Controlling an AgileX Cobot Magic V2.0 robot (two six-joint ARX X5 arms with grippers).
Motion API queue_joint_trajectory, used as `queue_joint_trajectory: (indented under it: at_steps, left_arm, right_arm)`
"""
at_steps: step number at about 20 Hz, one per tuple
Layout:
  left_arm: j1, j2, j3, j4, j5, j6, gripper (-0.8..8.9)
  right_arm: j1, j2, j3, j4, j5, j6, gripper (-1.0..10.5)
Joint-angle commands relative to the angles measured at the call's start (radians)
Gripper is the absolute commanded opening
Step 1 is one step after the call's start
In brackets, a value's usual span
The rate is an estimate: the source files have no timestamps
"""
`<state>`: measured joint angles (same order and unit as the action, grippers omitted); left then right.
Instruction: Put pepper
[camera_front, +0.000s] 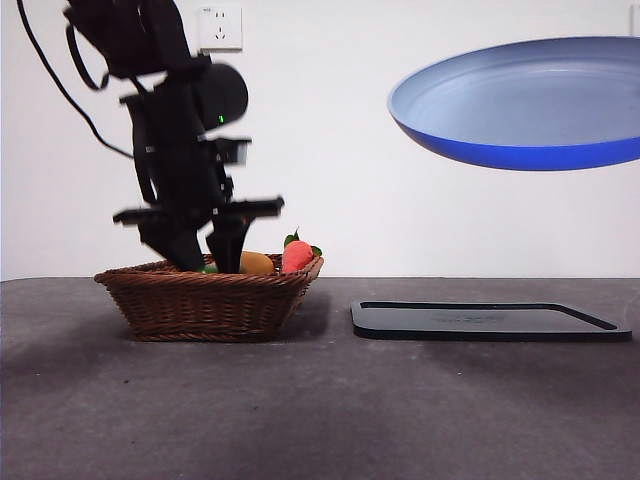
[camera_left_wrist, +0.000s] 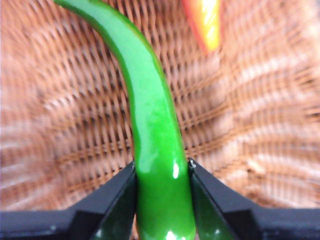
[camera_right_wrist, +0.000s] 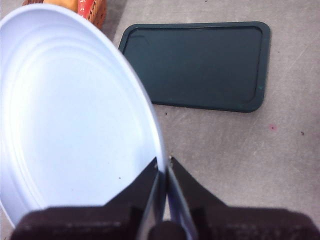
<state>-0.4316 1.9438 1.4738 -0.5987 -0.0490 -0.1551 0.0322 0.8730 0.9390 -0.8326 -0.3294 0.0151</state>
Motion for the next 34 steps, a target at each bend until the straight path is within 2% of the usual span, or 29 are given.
queue_joint_trajectory:
  at_steps: [1,3,8,13,16,21,24,27,33,34]
  left_arm:
    - [-0.007,-0.042,0.023,-0.003,0.002,-0.007,1.22]
    - [-0.009,-0.104,0.023,-0.016,0.007,-0.019,1.22]
    - [-0.029,-0.296,0.023,-0.024,0.152,-0.055,1.22]
    - [-0.171,-0.424,0.023,-0.038,0.195,-0.027,1.22]
    - [-0.294,-0.415,0.023,-0.046,0.231,0.001,1.22]
    - [-0.451,-0.313,0.023,-0.025,0.209,0.061,1.22]
    - [-0.482,-0.233,0.023,-0.014,0.195,0.105,1.22]
    - [-0.486,-0.165,0.023,-0.008,0.139,0.128,1.22]
    - [-0.484,-0.118,0.023,-0.006,0.128,0.134,1.34]
    - [-0.484,-0.118,0.023,-0.007,0.127,0.134,1.69]
  right_arm:
    - [0.0,0.016,0.019,0.016,-0.003,0.014,0.1]
    - [0.0,0.043,0.019,0.016,-0.006,0.022,0.1]
    - [0.002,0.196,0.019,0.059,-0.013,0.049,0.1]
    - [0.016,0.362,0.019,0.175,-0.013,0.13,0.1]
    - [0.032,0.424,0.019,0.214,-0.021,0.169,0.1]
    - [0.042,0.447,0.019,0.233,-0.151,0.243,0.1]
    - [0.042,0.447,0.019,0.228,-0.188,0.259,0.1]
    - [0.042,0.447,0.019,0.215,-0.196,0.262,0.1]
    - [0.042,0.447,0.019,0.195,-0.196,0.261,0.1]
    - [0.042,0.447,0.019,0.195,-0.196,0.261,0.1]
